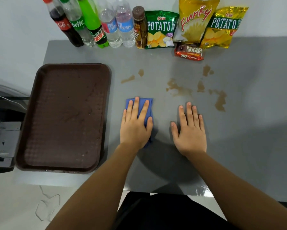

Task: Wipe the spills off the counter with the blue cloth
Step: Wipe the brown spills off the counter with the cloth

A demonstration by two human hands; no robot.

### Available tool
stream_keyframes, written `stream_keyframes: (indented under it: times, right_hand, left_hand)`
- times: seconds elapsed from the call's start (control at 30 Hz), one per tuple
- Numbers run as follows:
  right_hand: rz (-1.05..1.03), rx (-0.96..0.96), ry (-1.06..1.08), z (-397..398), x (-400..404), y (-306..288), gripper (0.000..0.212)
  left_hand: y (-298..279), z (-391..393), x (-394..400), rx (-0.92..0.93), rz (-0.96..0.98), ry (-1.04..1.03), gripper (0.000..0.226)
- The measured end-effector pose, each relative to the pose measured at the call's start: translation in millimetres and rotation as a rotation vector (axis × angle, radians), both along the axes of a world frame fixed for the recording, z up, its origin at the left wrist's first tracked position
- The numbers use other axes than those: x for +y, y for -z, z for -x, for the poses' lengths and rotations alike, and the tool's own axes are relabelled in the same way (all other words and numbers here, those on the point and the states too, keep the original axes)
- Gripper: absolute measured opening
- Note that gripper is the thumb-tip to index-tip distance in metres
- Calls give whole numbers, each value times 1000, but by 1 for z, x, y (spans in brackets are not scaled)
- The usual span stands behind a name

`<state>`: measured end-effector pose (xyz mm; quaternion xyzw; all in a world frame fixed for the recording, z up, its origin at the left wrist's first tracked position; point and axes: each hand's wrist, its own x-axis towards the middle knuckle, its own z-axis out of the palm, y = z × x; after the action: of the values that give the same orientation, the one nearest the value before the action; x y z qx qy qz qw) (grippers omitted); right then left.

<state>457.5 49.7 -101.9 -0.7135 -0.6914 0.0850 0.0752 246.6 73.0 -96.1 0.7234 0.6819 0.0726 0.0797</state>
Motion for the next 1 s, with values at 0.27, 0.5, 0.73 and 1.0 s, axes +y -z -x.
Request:
stream_keyframes:
  times: [0.27, 0.5, 0.73, 1.0]
  right_hand:
    - [-25, -15, 7, 0, -1, 2, 70]
    - [0, -12, 15, 2, 0, -2, 70]
    - [10, -5, 8, 2, 0, -3, 69]
    - [-16, 10, 10, 0, -1, 0, 70]
  left_hand:
    - [-2, 22, 97, -2, 48, -212, 64]
    - [-10, -12, 153, 2, 96, -90, 64]
    - [-15, -33, 104, -16, 114, 105, 62]
    - [-2, 6, 18, -91, -26, -60, 62]
